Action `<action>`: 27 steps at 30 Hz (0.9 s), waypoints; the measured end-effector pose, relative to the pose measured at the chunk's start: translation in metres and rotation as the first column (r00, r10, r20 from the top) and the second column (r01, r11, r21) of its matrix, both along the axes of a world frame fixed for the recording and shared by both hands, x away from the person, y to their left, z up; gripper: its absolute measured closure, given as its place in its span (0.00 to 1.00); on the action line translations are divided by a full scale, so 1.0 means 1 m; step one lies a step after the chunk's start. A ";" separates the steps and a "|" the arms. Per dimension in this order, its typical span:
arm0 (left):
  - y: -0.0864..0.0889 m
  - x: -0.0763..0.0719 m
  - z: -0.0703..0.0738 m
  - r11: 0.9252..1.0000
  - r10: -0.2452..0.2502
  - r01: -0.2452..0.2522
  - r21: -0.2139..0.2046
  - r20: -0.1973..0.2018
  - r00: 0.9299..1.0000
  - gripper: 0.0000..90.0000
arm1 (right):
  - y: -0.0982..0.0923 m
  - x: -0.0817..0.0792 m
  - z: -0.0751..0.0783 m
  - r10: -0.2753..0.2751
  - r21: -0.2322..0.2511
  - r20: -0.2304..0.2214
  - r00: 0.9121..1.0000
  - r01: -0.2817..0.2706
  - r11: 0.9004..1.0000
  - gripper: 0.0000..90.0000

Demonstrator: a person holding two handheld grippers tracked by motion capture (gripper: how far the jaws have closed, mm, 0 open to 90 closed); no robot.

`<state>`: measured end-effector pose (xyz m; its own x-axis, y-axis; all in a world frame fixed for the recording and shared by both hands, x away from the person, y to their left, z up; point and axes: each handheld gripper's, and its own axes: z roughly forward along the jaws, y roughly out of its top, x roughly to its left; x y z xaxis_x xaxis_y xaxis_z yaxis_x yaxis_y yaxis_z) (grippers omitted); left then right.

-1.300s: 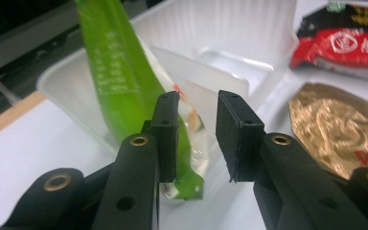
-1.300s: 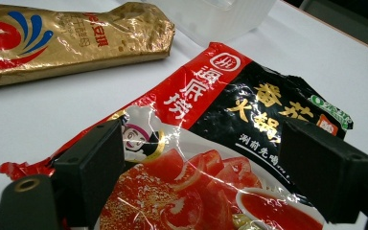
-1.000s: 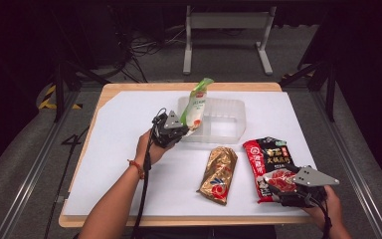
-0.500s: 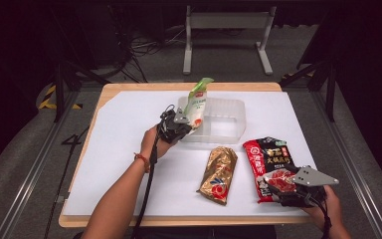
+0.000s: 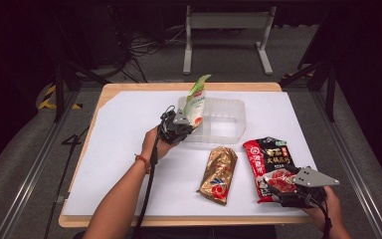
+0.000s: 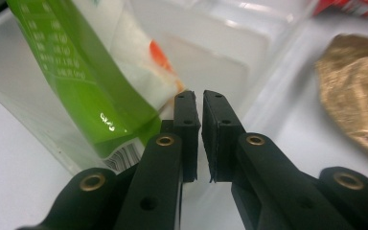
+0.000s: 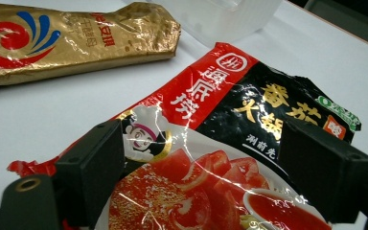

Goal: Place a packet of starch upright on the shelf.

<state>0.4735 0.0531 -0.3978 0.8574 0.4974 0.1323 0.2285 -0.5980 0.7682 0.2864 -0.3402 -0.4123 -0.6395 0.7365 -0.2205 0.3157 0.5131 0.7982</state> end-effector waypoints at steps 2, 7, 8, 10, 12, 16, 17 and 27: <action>0.005 -0.007 0.004 0.999 -0.012 0.013 -0.043 0.007 1.000 0.91 | 0.000 0.001 0.000 -0.001 -0.001 -0.001 1.000 0.001 1.000 0.18; 0.017 -0.022 0.009 0.993 -0.052 0.053 -0.105 0.014 0.999 0.87 | 0.002 0.001 0.000 0.000 -0.005 0.002 1.000 0.000 1.000 0.18; 0.020 -0.027 0.009 0.992 -0.058 0.059 -0.110 0.011 0.998 0.86 | 0.002 0.001 0.000 -0.001 -0.005 0.002 1.000 0.001 1.000 0.19; 0.028 -0.034 0.010 0.989 -0.070 0.071 -0.133 0.007 0.998 0.79 | 0.001 0.002 0.000 -0.005 -0.003 -0.004 1.000 0.005 1.000 0.18; 0.037 -0.041 0.011 0.985 -0.072 0.072 -0.156 0.006 0.997 0.77 | 0.000 0.003 0.000 -0.011 0.002 -0.007 1.000 0.011 1.000 0.18; 0.051 -0.054 0.011 0.983 -0.061 0.064 -0.173 0.025 0.998 0.65 | 0.000 0.004 0.001 -0.018 0.006 -0.002 1.000 0.018 1.000 0.19; 0.051 -0.054 0.011 0.983 -0.061 0.064 -0.173 0.025 0.998 0.63 | 0.000 0.004 0.001 -0.018 0.008 -0.002 1.000 0.018 1.000 0.19; 0.071 -0.075 0.004 0.984 -0.037 0.038 -0.173 0.010 0.999 0.39 | 0.001 0.003 0.001 -0.023 0.006 0.002 1.000 0.023 1.000 0.19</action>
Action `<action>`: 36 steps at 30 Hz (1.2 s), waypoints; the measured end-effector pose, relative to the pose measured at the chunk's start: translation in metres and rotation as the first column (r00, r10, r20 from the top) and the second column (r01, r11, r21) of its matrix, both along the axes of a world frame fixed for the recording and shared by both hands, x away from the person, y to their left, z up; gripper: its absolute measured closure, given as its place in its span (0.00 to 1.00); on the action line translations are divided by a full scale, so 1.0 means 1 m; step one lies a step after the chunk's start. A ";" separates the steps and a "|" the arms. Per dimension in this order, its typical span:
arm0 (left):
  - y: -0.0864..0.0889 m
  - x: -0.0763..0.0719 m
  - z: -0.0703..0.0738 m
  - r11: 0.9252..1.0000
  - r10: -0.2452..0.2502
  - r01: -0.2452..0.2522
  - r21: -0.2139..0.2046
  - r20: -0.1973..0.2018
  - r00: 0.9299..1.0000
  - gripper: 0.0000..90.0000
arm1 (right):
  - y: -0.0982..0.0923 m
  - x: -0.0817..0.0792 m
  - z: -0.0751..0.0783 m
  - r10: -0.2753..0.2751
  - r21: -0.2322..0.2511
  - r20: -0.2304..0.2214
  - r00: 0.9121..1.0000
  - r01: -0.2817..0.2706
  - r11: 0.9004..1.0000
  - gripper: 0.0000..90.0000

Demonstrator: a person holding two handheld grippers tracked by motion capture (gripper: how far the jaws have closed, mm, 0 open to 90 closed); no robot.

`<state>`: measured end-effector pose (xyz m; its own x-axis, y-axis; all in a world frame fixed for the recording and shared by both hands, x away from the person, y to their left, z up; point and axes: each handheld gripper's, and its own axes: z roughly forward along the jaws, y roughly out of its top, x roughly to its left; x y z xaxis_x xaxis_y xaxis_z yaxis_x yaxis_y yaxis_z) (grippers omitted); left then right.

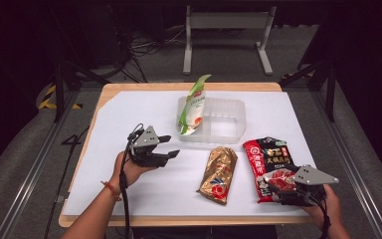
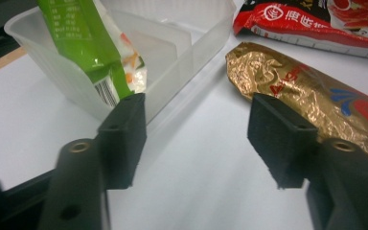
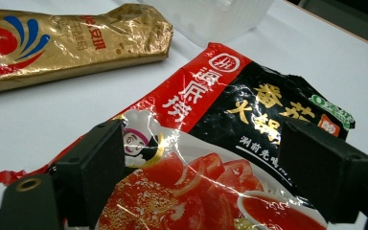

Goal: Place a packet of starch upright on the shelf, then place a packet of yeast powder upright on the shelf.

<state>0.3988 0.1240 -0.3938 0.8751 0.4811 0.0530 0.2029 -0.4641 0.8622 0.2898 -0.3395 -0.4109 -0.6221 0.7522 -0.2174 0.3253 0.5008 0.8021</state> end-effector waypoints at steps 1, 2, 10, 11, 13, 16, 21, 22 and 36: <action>0.002 -0.002 -0.003 1.000 0.003 -0.003 -0.012 -0.008 1.000 0.37 | 0.000 0.000 0.001 -0.002 -0.002 0.002 1.000 0.002 1.000 0.19; 0.002 -0.002 -0.003 1.000 0.003 -0.003 -0.012 -0.008 1.000 0.37 | 0.000 0.000 0.001 -0.002 -0.002 0.002 1.000 0.002 1.000 0.19; 0.000 0.000 -0.010 1.000 -0.021 0.019 -0.022 -0.055 0.998 0.33 | 0.002 0.001 0.000 0.009 -0.013 0.002 1.000 -0.009 1.000 0.19; -0.001 0.001 -0.011 1.000 -0.017 0.016 -0.025 -0.060 0.998 0.33 | 0.002 0.001 0.000 0.007 -0.010 0.000 1.000 -0.007 1.000 0.19; -0.003 0.005 -0.013 0.999 -0.031 0.028 -0.036 -0.090 0.995 0.32 | 0.000 0.001 -0.001 0.007 -0.011 0.001 1.000 -0.007 1.000 0.19; -0.007 0.006 -0.015 0.999 -0.040 0.038 -0.025 -0.103 0.994 0.30 | -0.001 -0.001 0.000 0.004 -0.007 0.002 1.000 -0.004 1.000 0.19; -0.028 0.013 -0.017 0.996 -0.089 0.088 -0.012 -0.123 0.988 0.30 | -0.005 -0.009 -0.001 -0.010 -0.007 0.007 1.000 0.010 1.000 0.19; -0.032 0.016 -0.017 0.995 -0.100 0.099 -0.016 -0.137 0.986 0.30 | -0.006 -0.010 -0.001 -0.012 -0.003 0.009 1.000 0.012 1.000 0.19; -0.097 0.049 -0.036 0.978 -0.206 0.209 -0.020 -0.285 0.936 0.26 | -0.014 -0.024 -0.003 -0.044 -0.008 0.003 0.999 0.044 0.999 0.19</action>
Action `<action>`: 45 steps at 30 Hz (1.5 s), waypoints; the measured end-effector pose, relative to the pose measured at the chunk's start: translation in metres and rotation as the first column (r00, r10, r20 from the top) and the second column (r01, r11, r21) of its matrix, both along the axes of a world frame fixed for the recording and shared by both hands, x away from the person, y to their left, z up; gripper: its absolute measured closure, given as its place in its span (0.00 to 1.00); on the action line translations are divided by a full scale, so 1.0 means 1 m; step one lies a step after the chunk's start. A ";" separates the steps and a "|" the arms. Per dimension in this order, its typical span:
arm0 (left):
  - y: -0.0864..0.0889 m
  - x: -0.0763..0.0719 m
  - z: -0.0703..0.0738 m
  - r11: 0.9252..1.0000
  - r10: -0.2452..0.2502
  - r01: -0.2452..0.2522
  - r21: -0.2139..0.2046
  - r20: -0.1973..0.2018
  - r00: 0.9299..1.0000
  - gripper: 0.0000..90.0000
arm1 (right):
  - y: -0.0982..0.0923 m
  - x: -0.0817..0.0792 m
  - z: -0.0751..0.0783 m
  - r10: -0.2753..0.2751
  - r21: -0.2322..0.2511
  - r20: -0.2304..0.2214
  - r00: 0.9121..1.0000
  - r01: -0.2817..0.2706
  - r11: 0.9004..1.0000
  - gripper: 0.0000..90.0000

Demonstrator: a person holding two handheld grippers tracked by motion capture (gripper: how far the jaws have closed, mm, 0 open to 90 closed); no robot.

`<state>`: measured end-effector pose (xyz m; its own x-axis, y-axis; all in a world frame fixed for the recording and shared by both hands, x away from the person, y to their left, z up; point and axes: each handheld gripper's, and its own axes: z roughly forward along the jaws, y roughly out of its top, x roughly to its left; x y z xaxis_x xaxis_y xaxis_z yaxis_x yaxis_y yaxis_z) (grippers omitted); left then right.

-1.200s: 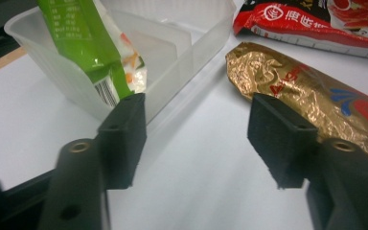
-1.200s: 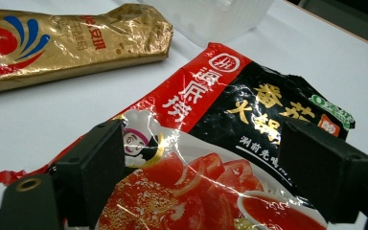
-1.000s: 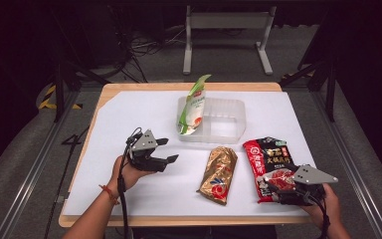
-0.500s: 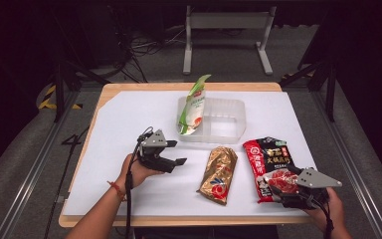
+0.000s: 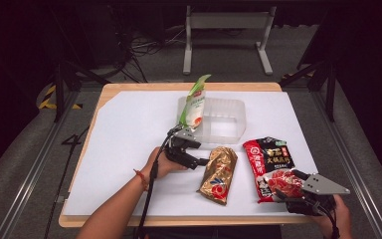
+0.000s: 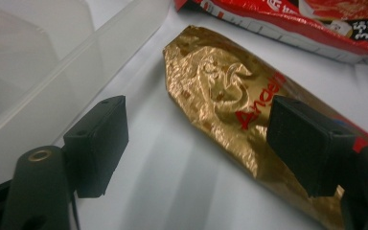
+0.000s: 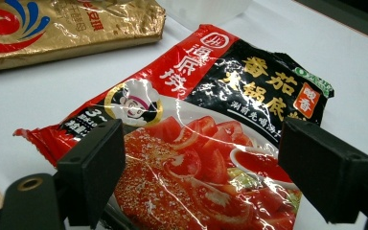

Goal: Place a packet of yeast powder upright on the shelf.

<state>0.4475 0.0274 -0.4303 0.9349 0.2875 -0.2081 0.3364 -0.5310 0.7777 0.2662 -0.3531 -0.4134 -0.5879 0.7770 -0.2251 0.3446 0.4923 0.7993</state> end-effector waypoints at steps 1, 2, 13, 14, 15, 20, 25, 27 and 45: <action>-0.003 0.003 -0.001 1.000 0.000 0.000 -0.016 -0.032 1.000 0.26 | 0.000 0.000 0.000 -0.001 -0.001 -0.002 1.000 0.001 1.000 0.19; -0.005 0.006 -0.002 1.000 -0.003 0.002 -0.023 -0.044 0.999 0.26 | 0.000 0.000 -0.001 0.001 -0.004 -0.003 1.000 -0.001 1.000 0.19; -0.042 0.017 -0.011 1.000 -0.008 0.010 0.020 -0.077 0.997 0.23 | 0.003 0.001 -0.002 0.010 -0.011 -0.006 1.000 -0.010 1.000 0.19; -0.044 0.017 -0.011 1.000 -0.014 0.016 0.020 -0.076 0.997 0.24 | 0.003 0.001 -0.002 0.012 -0.012 -0.008 1.000 -0.012 1.000 0.19; -0.046 0.016 -0.011 1.000 -0.016 0.018 0.026 -0.069 0.997 0.24 | 0.003 0.001 -0.002 0.013 -0.011 -0.008 1.000 -0.013 1.000 0.19; -0.054 0.015 -0.018 0.999 -0.028 0.032 0.029 -0.124 0.992 0.21 | 0.004 0.001 -0.002 0.014 -0.014 -0.009 1.000 -0.014 1.000 0.19; -0.054 0.018 -0.020 1.000 -0.018 0.020 0.010 -0.156 0.988 0.23 | 0.005 0.000 -0.002 0.016 -0.017 -0.010 1.000 -0.017 1.000 0.19; -0.053 0.018 -0.020 0.999 -0.037 0.036 -0.007 -0.175 0.984 0.28 | 0.005 0.001 -0.003 0.018 -0.018 -0.009 1.000 -0.018 1.000 0.19; -0.020 0.002 0.017 0.977 0.063 -0.080 -0.196 -0.091 0.994 0.97 | 0.004 0.001 -0.002 0.018 -0.022 -0.007 1.000 -0.019 1.000 0.19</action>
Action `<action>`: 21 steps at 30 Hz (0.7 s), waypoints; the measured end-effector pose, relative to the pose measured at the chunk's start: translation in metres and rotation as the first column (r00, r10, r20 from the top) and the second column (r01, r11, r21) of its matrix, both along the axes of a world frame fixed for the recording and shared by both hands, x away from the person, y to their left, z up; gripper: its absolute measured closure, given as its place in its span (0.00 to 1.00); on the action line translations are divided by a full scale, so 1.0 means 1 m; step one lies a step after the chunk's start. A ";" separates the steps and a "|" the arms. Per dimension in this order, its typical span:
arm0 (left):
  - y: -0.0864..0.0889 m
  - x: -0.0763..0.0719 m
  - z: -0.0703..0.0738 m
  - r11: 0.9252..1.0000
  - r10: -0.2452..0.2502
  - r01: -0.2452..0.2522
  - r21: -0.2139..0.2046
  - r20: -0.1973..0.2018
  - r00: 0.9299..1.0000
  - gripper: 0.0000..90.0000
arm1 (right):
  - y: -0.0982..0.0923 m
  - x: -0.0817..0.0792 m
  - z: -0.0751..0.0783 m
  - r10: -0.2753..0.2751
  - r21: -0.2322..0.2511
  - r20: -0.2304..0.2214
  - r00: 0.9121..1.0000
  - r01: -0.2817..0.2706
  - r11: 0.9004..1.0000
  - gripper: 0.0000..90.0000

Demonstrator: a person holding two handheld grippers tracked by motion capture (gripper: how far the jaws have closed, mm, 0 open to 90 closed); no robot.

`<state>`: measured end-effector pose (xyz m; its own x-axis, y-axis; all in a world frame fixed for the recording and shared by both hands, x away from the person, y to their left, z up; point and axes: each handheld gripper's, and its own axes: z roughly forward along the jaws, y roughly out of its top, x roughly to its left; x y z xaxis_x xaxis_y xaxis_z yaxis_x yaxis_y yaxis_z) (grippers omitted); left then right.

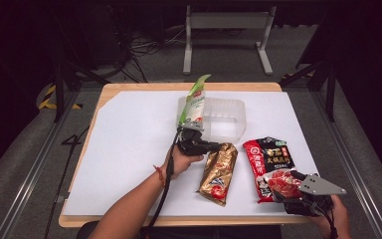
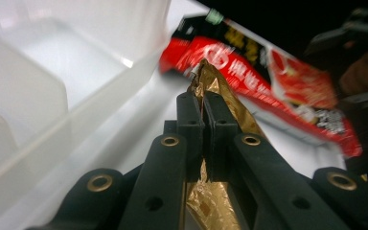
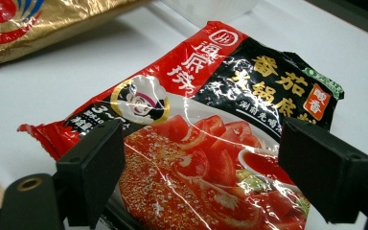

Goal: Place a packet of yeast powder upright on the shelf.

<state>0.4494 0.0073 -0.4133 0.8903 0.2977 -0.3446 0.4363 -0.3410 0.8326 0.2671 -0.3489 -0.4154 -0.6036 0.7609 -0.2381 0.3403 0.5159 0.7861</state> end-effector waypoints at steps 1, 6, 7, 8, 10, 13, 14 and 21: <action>0.003 -0.003 0.006 1.000 0.005 -0.005 -0.011 0.014 1.000 0.97 | 0.000 0.000 0.000 -0.001 0.002 0.000 1.000 0.001 1.000 0.19; 0.020 -0.017 0.031 0.997 0.027 -0.022 -0.072 0.068 0.997 0.97 | 0.001 0.000 0.001 0.004 0.000 0.005 1.000 -0.004 1.000 0.19; 0.023 -0.019 0.035 0.996 0.037 -0.031 -0.086 0.076 0.996 0.97 | 0.001 0.001 0.001 0.004 0.001 0.005 1.000 -0.004 1.000 0.19; 0.026 -0.021 0.039 0.994 0.052 -0.044 -0.098 0.079 0.996 0.97 | 0.001 0.001 0.001 0.004 0.001 0.006 1.000 -0.004 1.000 0.19; 0.031 -0.022 0.042 0.991 0.061 -0.051 -0.121 0.080 0.995 0.97 | 0.001 0.001 0.001 0.006 -0.001 0.005 1.000 -0.006 1.000 0.19; 0.040 -0.025 0.050 0.986 0.078 -0.065 -0.157 0.082 0.994 0.97 | 0.001 0.001 0.001 0.006 -0.002 0.009 1.000 -0.006 1.000 0.19; 0.042 -0.025 0.053 0.985 0.079 -0.064 -0.160 0.088 0.993 0.97 | 0.001 0.001 0.002 0.005 -0.003 0.009 1.000 -0.005 1.000 0.19; 0.046 -0.035 0.065 0.985 0.086 -0.063 -0.159 0.145 0.986 0.98 | 0.000 0.001 0.003 0.005 -0.002 0.014 1.000 -0.005 1.000 0.19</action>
